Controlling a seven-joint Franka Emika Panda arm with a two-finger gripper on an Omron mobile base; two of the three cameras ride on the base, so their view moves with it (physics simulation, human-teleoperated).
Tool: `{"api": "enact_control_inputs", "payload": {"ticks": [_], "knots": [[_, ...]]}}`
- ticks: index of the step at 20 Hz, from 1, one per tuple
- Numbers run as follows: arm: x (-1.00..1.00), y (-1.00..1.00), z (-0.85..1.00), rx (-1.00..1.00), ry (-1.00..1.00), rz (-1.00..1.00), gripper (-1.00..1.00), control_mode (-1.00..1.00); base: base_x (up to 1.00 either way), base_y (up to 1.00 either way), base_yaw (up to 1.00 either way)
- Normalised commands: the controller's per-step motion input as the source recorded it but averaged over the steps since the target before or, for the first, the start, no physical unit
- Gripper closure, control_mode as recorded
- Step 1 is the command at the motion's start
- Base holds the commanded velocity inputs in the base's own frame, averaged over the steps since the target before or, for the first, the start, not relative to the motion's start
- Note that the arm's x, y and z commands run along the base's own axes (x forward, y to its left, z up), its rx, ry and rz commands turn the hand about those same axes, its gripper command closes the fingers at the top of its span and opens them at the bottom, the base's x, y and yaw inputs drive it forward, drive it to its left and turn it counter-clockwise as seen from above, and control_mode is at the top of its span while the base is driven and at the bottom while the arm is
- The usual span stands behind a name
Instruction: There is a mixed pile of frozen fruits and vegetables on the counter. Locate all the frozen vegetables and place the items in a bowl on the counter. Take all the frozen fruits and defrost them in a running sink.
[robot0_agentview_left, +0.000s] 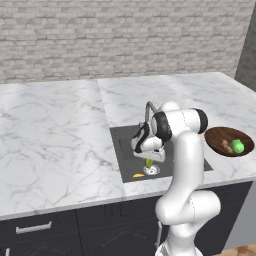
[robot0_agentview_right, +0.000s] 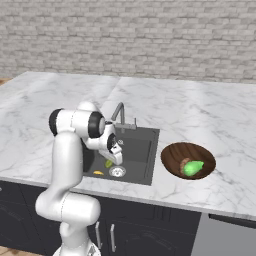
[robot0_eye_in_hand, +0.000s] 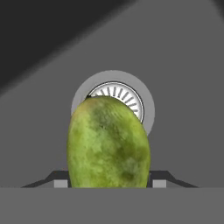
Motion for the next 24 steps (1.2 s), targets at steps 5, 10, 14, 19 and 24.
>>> {"api": "enact_control_inputs", "payload": {"ticks": [5,10,14,19,24], "knots": [[0.17,-0.05,-0.3,0.0,0.07,0.02,1.0,-1.0,0.0,0.0,0.0],[0.22,-0.04,-0.32,0.0,0.09,0.01,1.0,-1.0,0.0,0.0,0.0],[0.26,-0.01,-0.22,0.01,0.05,0.02,1.0,-1.0,0.0,0.0,0.0],[0.19,0.02,-0.14,0.01,0.03,0.02,-1.0,-1.0,0.0,0.0,0.0],[0.24,0.0,-0.16,0.01,0.01,0.02,-1.0,-1.0,0.0,0.0,0.0]]}}
